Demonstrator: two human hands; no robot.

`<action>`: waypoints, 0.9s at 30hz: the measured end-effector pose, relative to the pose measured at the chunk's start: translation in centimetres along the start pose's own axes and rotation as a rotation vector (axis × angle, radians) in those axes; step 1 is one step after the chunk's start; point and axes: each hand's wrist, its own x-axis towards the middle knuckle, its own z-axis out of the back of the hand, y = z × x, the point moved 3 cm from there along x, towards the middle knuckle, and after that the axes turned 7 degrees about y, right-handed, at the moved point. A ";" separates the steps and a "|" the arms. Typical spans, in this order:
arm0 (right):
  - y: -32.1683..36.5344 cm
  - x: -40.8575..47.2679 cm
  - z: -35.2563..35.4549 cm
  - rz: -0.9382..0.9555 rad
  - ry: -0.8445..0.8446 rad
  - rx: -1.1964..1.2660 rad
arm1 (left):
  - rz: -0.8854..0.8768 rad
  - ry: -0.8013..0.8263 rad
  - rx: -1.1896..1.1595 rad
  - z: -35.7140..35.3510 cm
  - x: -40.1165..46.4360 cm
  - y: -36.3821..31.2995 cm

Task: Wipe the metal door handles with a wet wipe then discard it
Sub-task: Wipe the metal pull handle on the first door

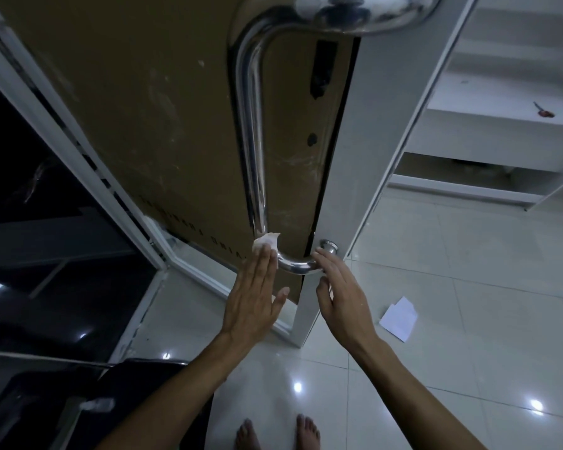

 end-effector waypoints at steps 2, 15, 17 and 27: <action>-0.2 0.0 0.0 -0.007 0.010 0.006 | -0.019 0.047 0.100 0.4 0.2 0.2; -1.0 -1.3 0.7 -0.059 -0.137 0.168 | -0.171 0.152 0.075 3.7 2.7 -4.1; -1.6 -2.2 0.5 -0.221 -0.220 0.339 | -0.185 0.124 0.029 3.5 2.7 -5.0; -3.3 -1.4 0.5 -0.435 -0.280 0.627 | -0.314 0.114 0.088 2.0 2.7 -6.5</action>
